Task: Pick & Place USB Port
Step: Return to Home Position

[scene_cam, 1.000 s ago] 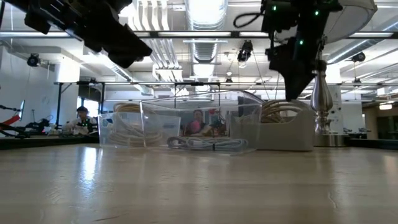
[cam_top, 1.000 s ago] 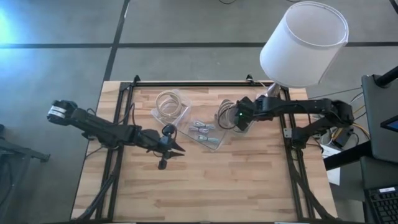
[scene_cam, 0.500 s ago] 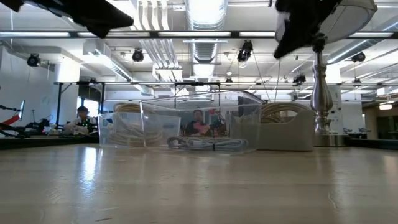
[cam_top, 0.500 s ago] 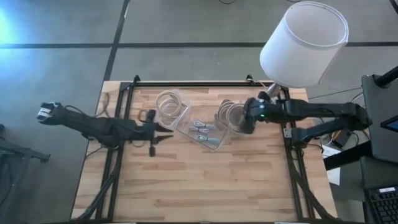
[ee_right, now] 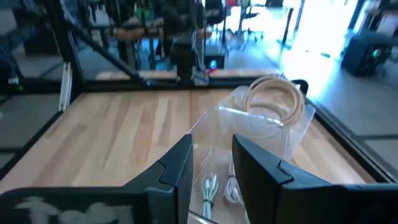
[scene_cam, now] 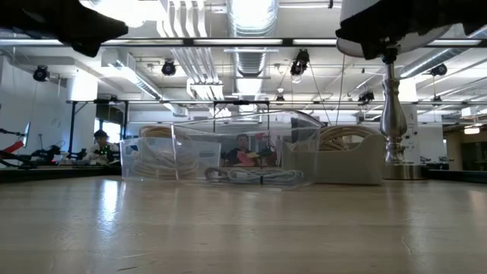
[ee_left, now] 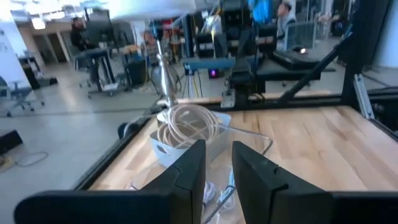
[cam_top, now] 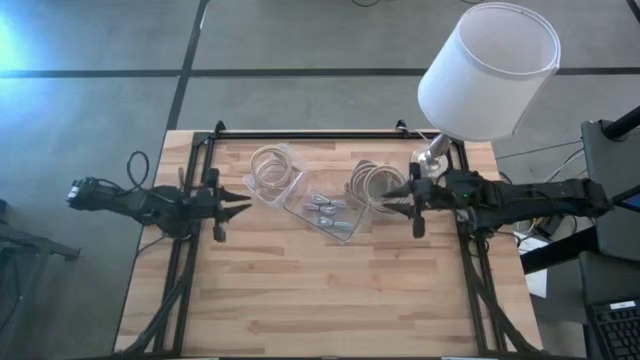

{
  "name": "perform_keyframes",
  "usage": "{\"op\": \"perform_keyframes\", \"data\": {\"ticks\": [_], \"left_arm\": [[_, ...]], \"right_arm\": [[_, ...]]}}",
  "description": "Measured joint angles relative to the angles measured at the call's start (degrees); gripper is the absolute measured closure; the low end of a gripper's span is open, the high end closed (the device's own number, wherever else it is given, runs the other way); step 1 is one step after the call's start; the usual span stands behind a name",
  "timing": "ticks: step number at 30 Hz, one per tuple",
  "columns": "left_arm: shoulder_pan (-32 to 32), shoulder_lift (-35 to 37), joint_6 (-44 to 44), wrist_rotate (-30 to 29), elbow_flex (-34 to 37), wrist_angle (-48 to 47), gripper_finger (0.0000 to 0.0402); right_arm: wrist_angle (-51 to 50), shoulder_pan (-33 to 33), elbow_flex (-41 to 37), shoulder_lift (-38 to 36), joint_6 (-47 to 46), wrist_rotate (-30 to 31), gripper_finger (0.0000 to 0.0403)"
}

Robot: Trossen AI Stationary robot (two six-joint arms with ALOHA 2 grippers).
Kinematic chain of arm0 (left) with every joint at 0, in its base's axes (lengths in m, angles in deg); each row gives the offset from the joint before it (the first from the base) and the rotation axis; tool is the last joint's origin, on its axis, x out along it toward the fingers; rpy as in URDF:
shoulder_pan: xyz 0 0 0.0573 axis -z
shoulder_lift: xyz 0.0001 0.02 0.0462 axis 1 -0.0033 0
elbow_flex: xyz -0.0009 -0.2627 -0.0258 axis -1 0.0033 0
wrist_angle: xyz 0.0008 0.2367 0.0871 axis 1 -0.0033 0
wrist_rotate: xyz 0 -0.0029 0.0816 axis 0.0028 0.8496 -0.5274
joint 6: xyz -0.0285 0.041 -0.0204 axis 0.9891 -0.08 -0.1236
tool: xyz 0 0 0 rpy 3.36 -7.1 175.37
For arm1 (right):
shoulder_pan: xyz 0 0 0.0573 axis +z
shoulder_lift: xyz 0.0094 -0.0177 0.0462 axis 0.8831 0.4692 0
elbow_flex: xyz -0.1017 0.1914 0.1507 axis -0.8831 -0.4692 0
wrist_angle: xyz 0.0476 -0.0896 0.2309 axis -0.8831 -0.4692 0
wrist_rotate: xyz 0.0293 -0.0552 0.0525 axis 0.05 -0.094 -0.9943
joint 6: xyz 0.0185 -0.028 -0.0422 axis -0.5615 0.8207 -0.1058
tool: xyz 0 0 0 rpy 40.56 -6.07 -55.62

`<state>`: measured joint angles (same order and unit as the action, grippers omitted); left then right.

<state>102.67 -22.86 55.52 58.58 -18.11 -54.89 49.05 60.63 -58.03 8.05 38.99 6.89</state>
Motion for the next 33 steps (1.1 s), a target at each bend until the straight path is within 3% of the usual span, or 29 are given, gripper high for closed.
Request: {"op": "perform_keyframes", "data": {"ticks": [9, 16, 33], "left_arm": [[0.0, 10.1, -3.0, 0.6, 7.4, -0.3, 0.0321], [0.0, 17.2, -3.6, 1.2, 10.8, 0.2, 0.0321], [0.0, 17.2, -2.2, 3.8, 18.4, 7.8, 0.0321]], "right_arm": [[12.3, -2.8, -14.1, -10.3, 0.0, 0.0, 0.0303], [15.7, -4.0, -20.8, -15.7, -0.8, 0.0, 0.0298], [19.7, -3.9, -28.6, -22.6, -2.1, -0.3, 0.0307]]}}
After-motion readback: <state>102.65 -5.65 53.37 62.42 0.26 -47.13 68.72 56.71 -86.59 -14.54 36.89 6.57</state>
